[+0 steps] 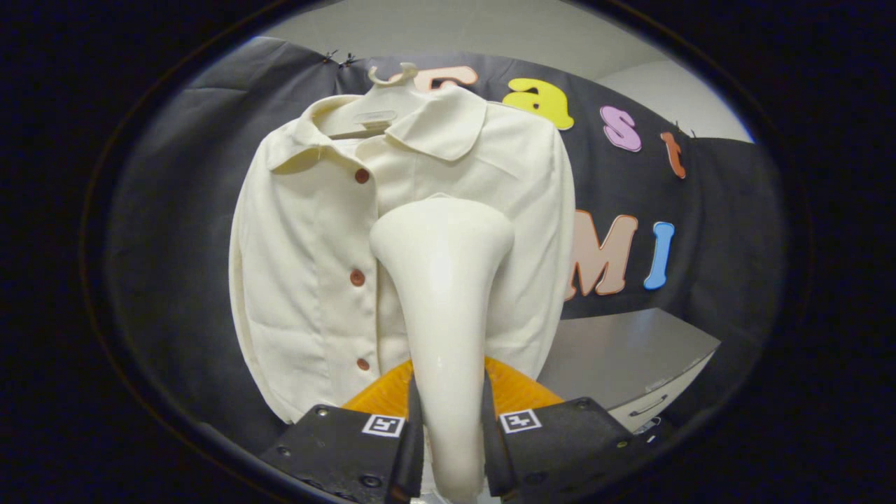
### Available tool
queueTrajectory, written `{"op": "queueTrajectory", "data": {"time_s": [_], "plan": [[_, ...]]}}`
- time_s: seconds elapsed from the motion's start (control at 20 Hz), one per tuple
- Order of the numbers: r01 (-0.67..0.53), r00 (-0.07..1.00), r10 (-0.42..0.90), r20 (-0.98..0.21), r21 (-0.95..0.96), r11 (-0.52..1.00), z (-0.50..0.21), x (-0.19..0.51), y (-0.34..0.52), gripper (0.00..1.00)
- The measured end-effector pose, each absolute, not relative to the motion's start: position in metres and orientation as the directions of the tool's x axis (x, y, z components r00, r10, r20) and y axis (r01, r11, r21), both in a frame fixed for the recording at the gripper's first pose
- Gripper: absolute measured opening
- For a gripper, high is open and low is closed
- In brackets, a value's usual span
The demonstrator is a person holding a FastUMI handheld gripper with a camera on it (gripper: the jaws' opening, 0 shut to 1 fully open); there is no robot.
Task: Iron the clothes twice with a garment steamer, once on the left side and once on the right side.
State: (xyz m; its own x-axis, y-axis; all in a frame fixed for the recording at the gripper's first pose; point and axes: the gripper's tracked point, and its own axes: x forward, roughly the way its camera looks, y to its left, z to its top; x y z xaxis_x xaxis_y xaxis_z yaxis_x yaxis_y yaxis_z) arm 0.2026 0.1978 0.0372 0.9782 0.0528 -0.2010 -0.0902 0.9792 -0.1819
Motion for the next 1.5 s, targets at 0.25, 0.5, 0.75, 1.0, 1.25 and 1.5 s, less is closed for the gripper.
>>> {"op": "queueTrajectory", "data": {"time_s": [0.25, 0.5, 0.75, 1.0, 1.25, 1.5], "plan": [[-0.087, 0.971, 0.044, -0.236, -0.176, 0.981, 0.017, 0.213, 0.178, 0.36], [-0.091, 0.958, 0.037, -0.285, -0.177, 0.98, -0.014, 0.22, 0.163, 0.36], [-0.103, 0.939, 0.043, -0.341, -0.16, 0.982, -0.049, 0.221, 0.158, 0.36], [-0.122, 0.916, 0.054, -0.397, -0.149, 0.981, -0.084, 0.219, 0.156, 0.36], [-0.128, 0.891, 0.05, -0.451, -0.144, 0.981, -0.12, 0.218, 0.151, 0.36], [-0.134, 0.866, 0.052, -0.498, -0.132, 0.982, -0.154, 0.215, 0.15, 0.36]]}}
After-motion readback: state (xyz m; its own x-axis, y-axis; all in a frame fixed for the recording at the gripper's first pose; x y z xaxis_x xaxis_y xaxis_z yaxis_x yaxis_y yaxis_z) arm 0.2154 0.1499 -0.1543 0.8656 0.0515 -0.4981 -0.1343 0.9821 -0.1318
